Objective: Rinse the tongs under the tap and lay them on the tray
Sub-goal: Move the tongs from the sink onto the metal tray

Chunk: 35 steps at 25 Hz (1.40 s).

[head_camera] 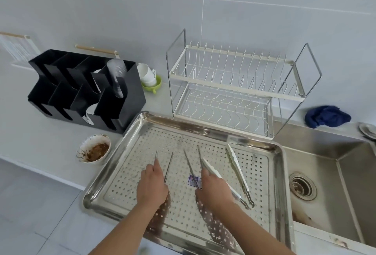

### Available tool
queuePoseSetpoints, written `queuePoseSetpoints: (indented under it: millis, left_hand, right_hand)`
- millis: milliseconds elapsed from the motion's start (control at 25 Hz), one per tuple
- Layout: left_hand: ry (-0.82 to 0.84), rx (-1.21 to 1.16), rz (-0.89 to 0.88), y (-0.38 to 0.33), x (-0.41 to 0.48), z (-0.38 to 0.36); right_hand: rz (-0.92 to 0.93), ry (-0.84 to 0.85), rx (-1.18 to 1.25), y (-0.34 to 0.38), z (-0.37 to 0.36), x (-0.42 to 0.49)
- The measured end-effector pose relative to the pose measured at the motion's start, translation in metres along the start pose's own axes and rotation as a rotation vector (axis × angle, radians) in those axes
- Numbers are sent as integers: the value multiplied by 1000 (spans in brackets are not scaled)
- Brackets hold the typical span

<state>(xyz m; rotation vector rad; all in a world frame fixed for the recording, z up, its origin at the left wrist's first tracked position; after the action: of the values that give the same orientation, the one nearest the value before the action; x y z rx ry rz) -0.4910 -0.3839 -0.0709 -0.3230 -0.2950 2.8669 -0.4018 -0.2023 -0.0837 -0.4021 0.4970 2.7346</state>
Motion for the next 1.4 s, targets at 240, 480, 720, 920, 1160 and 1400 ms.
queuePoseSetpoints:
  millis: [240,480,720,920,1160,1400]
  left_hand:
    - [87,-3,-30,28,30,9]
    - [210,-45,-168,37,52,5]
    - [238,-93,-280,32,57,4]
    - [233,-122,-313,32,57,8]
    - [220,-149,-311,33,54,8]
    - [217,-193,-264,34,52,4]
  right_hand:
    - [-251,-60,90,11,-4,6]
    - [-457,-46,179,37,-22,-7]
    - [-598,-118,269,58,-32,-19]
    - [-617,-128,257,62,-31,-21]
    - [-589,-112,219,62,-31,-18]
    - [-561,-106,208,61,-31,-15]
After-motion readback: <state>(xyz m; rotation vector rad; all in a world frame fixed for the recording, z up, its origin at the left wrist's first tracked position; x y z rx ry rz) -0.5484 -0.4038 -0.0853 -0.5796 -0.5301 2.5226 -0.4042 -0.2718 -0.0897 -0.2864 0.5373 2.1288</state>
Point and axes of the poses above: each hand's wrist, its own x-axis towards the middle knuckle, its own z-axis out of the back of the hand, y = z × x, the point moved 6 cm from there along x, towards the middle knuckle, and after that the axes turned 1 degree about y, right-handed, at the moved point
